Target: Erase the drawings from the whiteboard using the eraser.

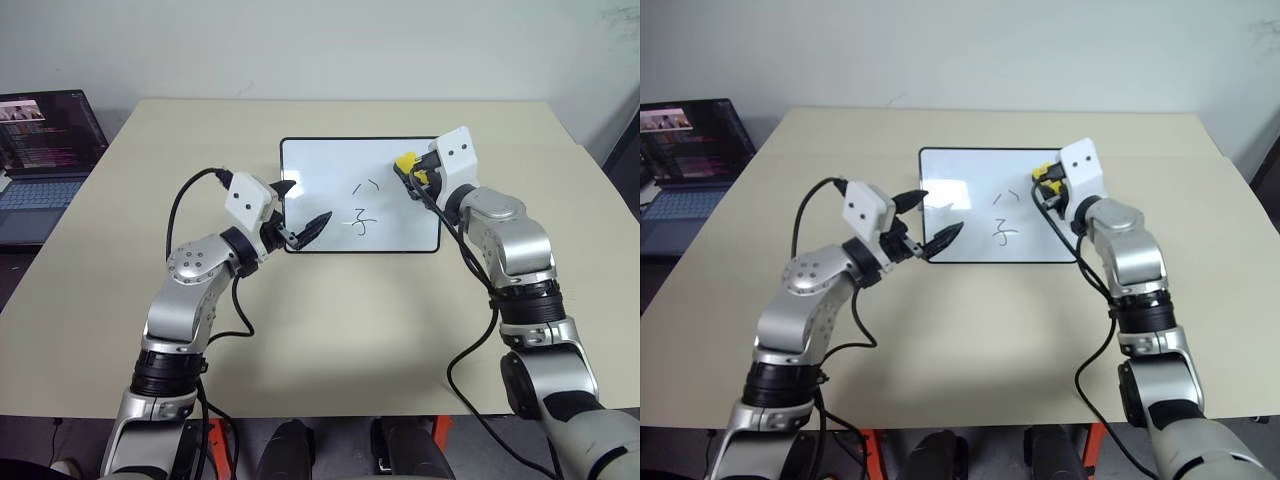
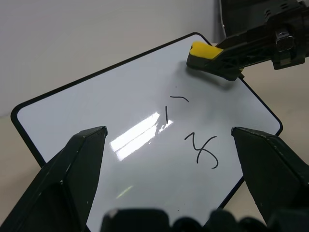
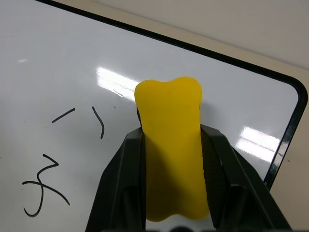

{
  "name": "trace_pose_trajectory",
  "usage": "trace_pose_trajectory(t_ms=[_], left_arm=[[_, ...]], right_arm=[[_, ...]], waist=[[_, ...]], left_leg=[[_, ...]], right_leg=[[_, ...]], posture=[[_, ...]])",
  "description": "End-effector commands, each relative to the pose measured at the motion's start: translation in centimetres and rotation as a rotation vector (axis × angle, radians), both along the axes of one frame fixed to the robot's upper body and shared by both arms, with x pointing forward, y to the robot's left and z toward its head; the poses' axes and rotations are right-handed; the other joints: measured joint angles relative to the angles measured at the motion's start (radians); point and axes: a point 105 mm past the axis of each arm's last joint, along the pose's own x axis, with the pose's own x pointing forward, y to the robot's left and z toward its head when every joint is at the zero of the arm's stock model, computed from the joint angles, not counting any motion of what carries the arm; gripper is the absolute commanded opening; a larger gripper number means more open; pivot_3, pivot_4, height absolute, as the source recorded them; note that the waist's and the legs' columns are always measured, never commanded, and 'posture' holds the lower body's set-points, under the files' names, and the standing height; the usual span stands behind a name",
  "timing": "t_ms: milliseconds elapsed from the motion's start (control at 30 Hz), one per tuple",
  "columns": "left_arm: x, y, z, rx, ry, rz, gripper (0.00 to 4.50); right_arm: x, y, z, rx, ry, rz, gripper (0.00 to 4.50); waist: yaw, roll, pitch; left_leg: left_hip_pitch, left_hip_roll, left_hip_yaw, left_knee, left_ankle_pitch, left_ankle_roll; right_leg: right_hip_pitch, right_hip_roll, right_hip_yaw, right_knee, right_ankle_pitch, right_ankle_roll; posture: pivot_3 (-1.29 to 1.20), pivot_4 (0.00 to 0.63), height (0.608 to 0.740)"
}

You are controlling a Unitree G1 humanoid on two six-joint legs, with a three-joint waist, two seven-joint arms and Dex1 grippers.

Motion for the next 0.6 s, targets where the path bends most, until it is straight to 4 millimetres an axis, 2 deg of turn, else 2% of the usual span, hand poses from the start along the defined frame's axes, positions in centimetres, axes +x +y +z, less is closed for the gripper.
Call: trace_pose_trajectory(t_ms=[33,600], left_arm=[[-0.7,-0.2,0.9,-0.018,-0.039,0.000,4.50],[-0.7,0.5,0.9,-0.019,-0.033,0.041,4.50]], right_arm=[[-0.4,0.2,1.7,0.032,-0.058,0.006,1.19],[0.5,2.2,2.3,0.076,-0.076,0.022,1.19]], waist=[[0.000,0.000,0.000],[0.000,0.000,0.000]], left_leg=[[0.000,0.000,0.000,0.000,0.000,0.000],[0.000,0.000,0.000,0.000,0.000,0.000]], right_leg=[[0.000,0.000,0.000,0.000,0.000,0.000],[0.000,0.000,0.000,0.000,0.000,0.000]], posture=[[0.00,0.150,0.740],[0.00,0.150,0.740]])
